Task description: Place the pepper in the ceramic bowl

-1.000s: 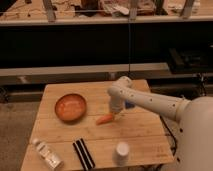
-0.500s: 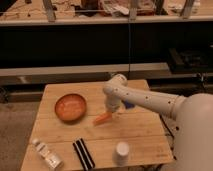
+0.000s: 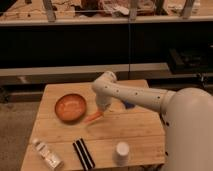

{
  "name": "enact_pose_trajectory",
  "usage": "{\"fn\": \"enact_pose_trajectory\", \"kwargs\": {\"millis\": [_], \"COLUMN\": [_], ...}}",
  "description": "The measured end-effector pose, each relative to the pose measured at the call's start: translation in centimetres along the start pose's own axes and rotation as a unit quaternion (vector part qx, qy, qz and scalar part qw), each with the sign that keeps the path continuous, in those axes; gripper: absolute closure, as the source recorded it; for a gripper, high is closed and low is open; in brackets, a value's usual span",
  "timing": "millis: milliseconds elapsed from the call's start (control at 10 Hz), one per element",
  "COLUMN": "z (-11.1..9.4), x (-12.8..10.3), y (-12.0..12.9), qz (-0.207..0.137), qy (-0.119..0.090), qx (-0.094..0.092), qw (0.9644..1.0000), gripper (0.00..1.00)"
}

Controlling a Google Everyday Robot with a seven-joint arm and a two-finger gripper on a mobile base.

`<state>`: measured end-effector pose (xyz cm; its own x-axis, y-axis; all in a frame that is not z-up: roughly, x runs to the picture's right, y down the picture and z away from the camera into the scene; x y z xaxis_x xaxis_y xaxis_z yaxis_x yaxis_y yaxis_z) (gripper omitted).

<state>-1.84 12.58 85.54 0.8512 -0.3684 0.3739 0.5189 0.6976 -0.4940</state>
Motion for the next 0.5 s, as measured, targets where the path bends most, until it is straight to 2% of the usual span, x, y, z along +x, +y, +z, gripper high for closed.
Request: {"fn": "enact_pose_trajectory", "kwargs": {"millis": [100, 400, 500], "z": [-0.2, -0.4, -0.5], "x": [-0.2, -3.4, -3.8], "y": [-0.3, -3.0, -3.6], "qz": [-0.002, -0.016, -0.019], "qy": [0.001, -0.003, 0.000], "qx": [-0.002, 0.002, 0.003], "qw": [1.0000, 0.9999, 0.9998], "gripper": [1.00, 1.00, 1.00]}}
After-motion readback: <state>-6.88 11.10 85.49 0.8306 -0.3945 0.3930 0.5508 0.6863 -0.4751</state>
